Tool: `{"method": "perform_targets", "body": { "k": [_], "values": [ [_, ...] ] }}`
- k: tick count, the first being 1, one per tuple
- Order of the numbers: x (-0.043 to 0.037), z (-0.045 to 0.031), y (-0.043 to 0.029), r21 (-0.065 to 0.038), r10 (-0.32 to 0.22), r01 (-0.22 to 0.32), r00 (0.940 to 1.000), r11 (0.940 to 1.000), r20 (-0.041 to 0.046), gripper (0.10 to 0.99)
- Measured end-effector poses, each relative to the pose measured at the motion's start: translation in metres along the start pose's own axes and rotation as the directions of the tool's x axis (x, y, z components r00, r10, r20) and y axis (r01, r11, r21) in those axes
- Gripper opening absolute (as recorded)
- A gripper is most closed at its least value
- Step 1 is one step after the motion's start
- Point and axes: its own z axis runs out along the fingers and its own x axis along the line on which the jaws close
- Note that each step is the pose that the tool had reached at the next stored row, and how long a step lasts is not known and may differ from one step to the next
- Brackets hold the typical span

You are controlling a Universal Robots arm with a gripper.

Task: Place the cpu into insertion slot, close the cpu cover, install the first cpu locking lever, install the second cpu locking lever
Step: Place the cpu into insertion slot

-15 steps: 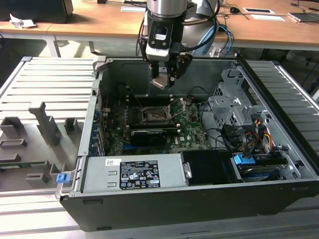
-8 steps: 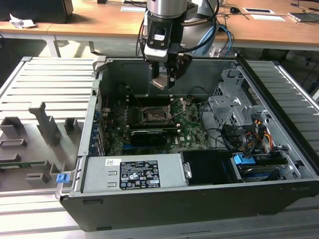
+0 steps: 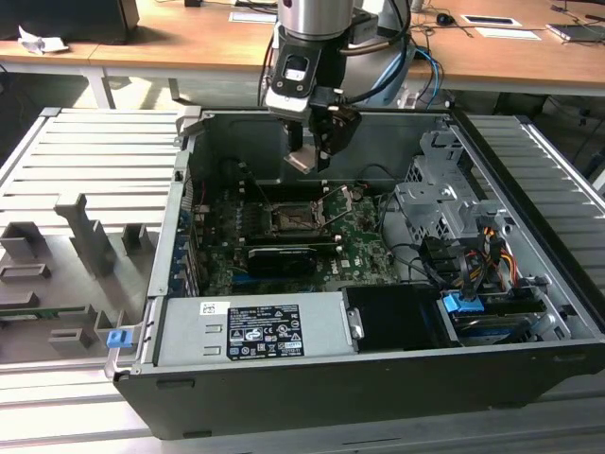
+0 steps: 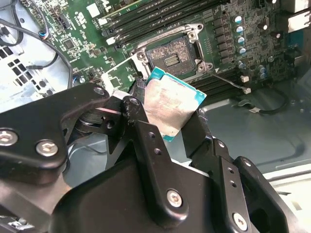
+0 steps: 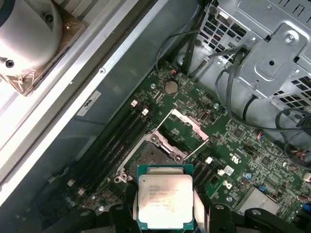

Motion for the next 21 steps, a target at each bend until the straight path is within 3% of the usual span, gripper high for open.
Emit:
{"method": "perform_targets", "body": {
  "k": [12,21],
  "values": [
    [0.0007,0.0052,-0.0014,0.004,0.009,-0.009,1.0,1.0,-0.0018,0.541],
    [0.0007,0.0068,-0.0016,0.002,0.101,-0.101,0.9948,0.9948,0.0055,0.541]
  ]
}}
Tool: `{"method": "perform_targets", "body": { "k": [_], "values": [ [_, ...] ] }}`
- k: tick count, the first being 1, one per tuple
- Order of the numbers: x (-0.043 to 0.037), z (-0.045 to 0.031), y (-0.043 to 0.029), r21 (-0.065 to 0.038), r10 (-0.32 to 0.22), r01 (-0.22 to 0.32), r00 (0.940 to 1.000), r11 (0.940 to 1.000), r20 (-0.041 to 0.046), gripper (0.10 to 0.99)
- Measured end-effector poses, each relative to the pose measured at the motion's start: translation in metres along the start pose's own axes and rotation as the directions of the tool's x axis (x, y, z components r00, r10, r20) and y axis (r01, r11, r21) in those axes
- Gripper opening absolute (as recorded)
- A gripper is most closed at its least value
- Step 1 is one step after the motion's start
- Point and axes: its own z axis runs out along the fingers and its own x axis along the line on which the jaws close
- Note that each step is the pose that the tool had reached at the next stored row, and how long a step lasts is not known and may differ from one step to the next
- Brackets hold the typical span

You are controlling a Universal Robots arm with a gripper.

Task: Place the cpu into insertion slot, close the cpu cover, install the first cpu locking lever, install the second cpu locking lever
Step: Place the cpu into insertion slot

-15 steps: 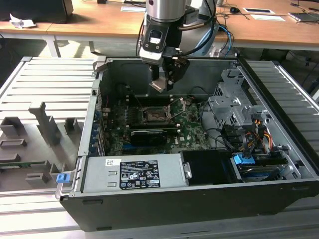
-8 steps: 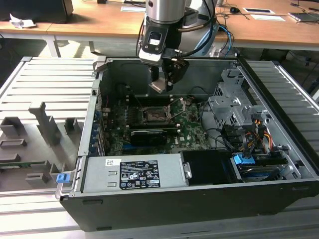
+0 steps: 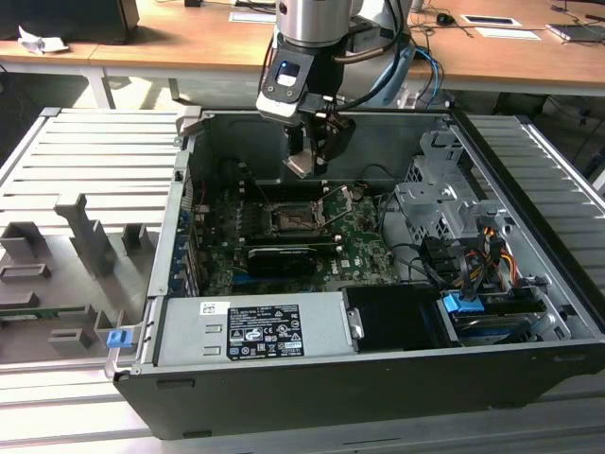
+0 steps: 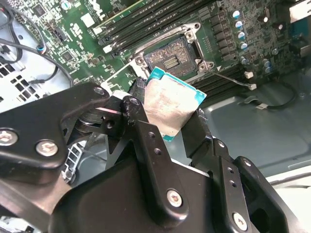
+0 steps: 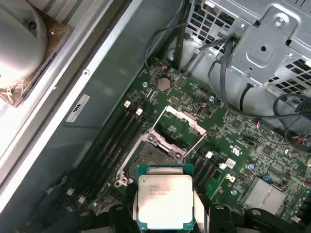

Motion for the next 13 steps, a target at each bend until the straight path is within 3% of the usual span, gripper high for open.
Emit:
{"method": "perform_targets", "body": {
  "k": [13],
  "values": [
    [0.0,0.001,-0.0001,-0.001,0.046,-0.046,0.9989,0.9989,0.0034,0.541]
  ]
}}
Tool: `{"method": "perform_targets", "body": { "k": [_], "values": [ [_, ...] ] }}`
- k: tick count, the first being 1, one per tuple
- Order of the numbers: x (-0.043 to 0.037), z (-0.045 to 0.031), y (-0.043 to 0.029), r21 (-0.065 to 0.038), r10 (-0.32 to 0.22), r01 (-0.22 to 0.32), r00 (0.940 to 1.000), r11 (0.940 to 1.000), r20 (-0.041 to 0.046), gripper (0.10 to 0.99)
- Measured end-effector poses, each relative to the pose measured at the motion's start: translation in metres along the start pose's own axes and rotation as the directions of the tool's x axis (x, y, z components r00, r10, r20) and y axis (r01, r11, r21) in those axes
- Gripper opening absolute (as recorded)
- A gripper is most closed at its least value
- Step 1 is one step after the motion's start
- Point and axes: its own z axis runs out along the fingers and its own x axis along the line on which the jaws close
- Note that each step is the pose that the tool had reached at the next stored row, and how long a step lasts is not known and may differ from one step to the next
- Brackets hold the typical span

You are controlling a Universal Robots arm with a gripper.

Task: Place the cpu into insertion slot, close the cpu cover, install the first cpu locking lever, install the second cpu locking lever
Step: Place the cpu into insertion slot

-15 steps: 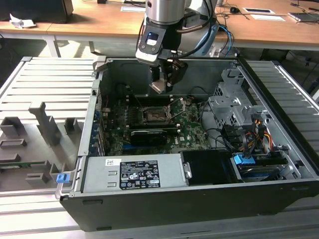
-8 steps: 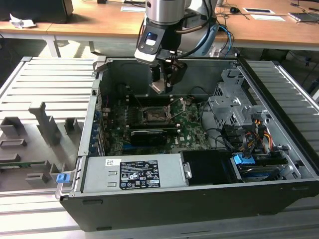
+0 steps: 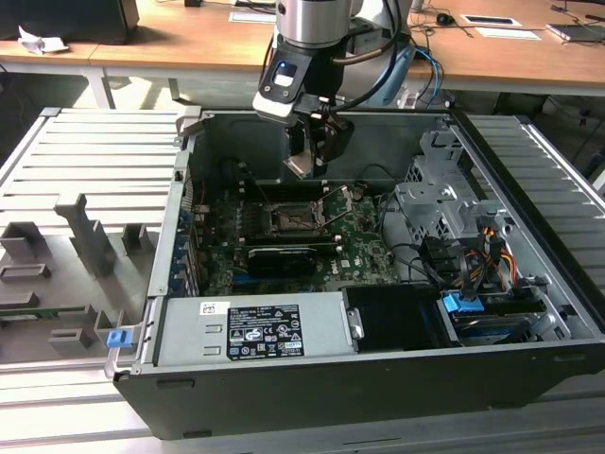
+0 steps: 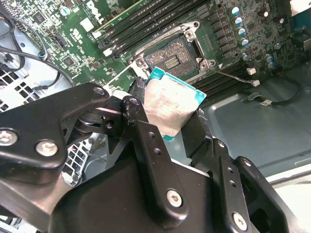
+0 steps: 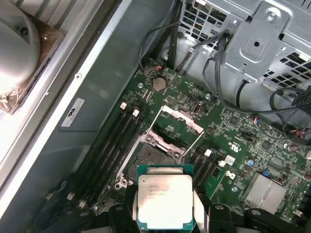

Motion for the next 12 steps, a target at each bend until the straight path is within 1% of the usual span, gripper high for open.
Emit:
{"method": "perform_targets", "body": {
  "k": [5,7,9,11,12],
  "values": [
    [0.0,0.0007,-0.0001,-0.001,0.02,-0.02,0.9998,0.9998,0.0015,0.541],
    [0.0,0.0015,-0.0002,-0.001,0.045,-0.045,0.999,0.999,0.0035,0.541],
    [0.0,0.0025,-0.0002,-0.002,0.076,-0.076,0.9971,0.9971,0.0056,0.541],
    [-0.0001,0.0035,-0.0003,-0.002,0.11,-0.11,0.9939,0.9939,0.008,0.541],
    [-0.0001,0.0041,-0.0004,-0.003,0.132,-0.132,0.9911,0.9912,0.0096,0.541]
  ]
}}
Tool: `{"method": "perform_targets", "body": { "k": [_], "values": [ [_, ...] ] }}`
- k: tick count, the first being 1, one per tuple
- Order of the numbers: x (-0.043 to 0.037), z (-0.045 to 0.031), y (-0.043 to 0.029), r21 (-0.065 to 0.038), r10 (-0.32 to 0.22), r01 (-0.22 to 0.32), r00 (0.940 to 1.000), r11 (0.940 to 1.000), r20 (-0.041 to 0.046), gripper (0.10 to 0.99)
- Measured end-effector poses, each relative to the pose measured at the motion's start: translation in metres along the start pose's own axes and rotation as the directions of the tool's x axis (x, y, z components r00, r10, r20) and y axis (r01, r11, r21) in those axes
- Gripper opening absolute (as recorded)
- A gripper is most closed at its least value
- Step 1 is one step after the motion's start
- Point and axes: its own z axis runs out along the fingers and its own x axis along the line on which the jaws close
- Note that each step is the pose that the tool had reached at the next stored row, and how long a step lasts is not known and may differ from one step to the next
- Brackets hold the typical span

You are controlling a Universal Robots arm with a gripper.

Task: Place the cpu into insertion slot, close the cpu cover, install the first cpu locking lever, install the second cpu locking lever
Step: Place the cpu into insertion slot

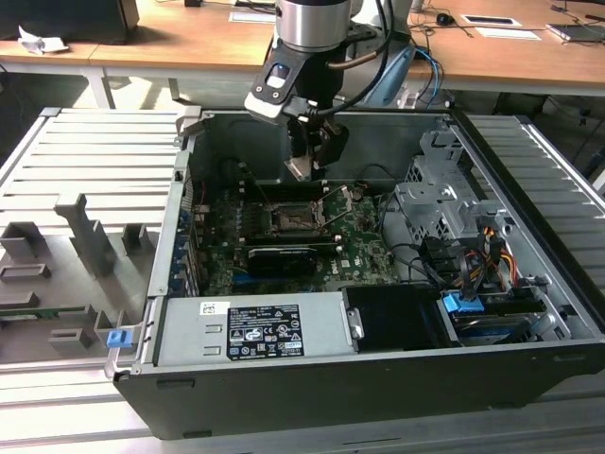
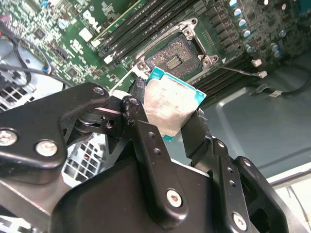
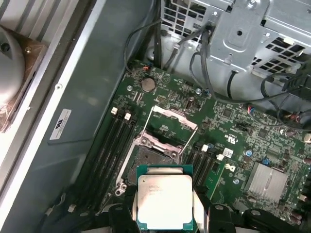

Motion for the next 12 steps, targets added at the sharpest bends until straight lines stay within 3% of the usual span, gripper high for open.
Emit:
{"method": "perform_targets", "body": {
  "k": [6,12],
  "values": [
    [0.0,0.0013,-0.0001,-0.001,0.07,-0.07,0.9975,0.9975,0.005,0.541],
    [-0.0001,0.0023,-0.0002,-0.002,0.1,-0.1,0.995,0.995,0.0071,0.541]
  ]
}}
